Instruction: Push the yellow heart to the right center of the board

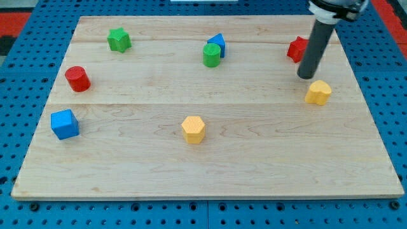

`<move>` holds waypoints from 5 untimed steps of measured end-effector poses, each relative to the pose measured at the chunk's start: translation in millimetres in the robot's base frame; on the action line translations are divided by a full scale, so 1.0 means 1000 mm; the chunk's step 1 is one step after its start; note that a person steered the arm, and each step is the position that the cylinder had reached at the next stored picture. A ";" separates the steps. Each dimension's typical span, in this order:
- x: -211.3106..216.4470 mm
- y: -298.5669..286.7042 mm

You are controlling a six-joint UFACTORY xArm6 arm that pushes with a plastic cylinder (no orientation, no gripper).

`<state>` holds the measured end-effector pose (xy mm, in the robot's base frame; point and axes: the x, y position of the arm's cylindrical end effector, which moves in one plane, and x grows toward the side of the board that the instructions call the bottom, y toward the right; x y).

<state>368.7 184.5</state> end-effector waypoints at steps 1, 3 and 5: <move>-0.009 -0.006; -0.013 -0.006; -0.015 -0.006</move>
